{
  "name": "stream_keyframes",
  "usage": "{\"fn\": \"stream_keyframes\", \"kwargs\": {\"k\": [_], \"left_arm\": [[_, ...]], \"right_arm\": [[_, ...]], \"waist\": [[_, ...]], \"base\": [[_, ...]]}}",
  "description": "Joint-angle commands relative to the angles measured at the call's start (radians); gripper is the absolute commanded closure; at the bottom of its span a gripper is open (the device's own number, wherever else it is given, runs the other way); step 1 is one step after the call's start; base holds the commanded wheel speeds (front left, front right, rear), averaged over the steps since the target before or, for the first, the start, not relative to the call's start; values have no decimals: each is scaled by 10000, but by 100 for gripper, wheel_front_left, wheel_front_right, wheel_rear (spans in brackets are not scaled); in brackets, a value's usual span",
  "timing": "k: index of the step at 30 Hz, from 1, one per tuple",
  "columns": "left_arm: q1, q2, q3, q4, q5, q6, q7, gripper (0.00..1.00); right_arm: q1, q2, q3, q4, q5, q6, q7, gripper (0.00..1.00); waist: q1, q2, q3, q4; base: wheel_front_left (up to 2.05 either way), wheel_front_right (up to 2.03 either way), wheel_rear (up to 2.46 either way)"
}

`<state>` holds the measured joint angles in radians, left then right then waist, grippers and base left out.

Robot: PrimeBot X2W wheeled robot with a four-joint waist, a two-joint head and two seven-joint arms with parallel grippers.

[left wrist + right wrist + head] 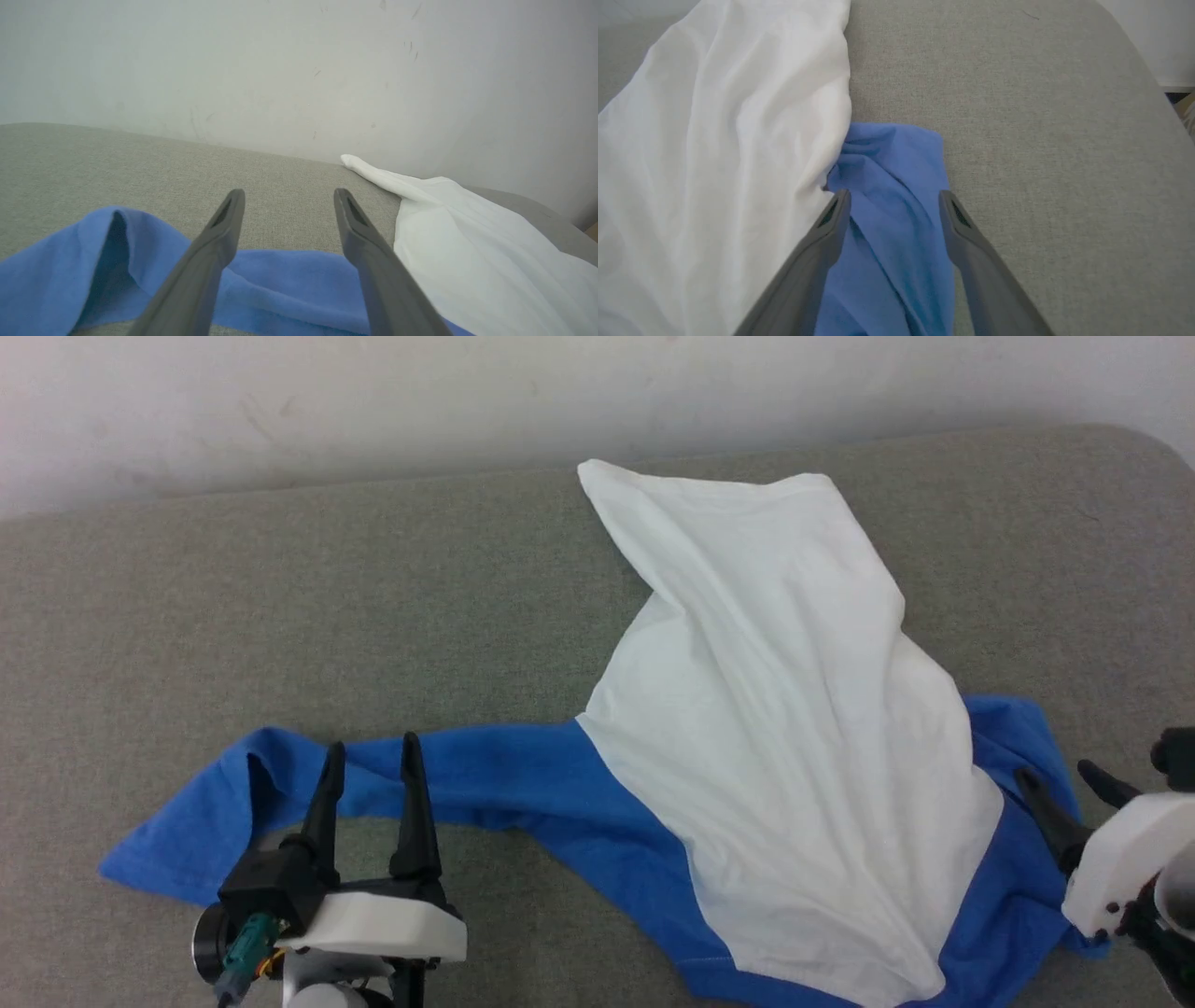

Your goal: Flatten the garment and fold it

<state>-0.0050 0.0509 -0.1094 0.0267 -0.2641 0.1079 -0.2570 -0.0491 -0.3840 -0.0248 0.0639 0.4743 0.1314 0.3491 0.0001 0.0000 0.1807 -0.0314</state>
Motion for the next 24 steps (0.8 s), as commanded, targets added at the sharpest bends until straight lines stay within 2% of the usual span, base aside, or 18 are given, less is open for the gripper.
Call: {"fn": "stream_keyframes", "kwargs": {"k": [1, 9, 10, 11, 12, 15, 18, 24], "left_arm": [[-233, -7, -47, -24, -24, 35, -47, 0], [-517, -7, -78, 67, 156, 9, -47, 0], [-526, -5, -76, 77, 201, 12, -47, 0], [-527, 5, -64, 97, 224, -3, -47, 0], [-522, 12, -45, 121, 231, -22, -47, 0], [-469, 33, 43, 180, 229, -60, -47, 0], [-393, 35, 90, 163, 241, -48, -47, 0], [-308, 46, 117, 69, 258, -58, -47, 0]], "right_arm": [[-589, -187, 354, 718, 184, -7, 202, 0], [-2441, -852, 2440, 3506, 974, -7, 1452, 0], [-2547, -898, 2638, 3731, 1133, -7, 1644, 50], [-2611, -933, 2807, 3965, 1322, -7, 1905, 72], [-2658, -988, 2983, 4151, 1476, -7, 2176, 100], [-2878, -1163, 3208, 4336, 1838, -7, 2300, 100], [-3208, -1485, 3011, 4430, 1804, -7, 1662, 100], [-3848, -2112, 1290, 5360, 1188, -7, -63, 100]], "waist": [[-1, 0, 285, 72], [-1, 0, 627, 230], [-1, 0, 615, 252], [-1, 0, 585, 268], [-1, 0, 542, 277], [-1, 0, 386, 255], [-1, 0, 243, 202], [-1, 0, 191, 134]], "base": [[0, 0, 0], [0, 0, 0], [0, 0, 0], [0, 0, 0], [0, 0, 0], [0, 0, 0], [0, 0, 0], [0, 0, 0]]}}
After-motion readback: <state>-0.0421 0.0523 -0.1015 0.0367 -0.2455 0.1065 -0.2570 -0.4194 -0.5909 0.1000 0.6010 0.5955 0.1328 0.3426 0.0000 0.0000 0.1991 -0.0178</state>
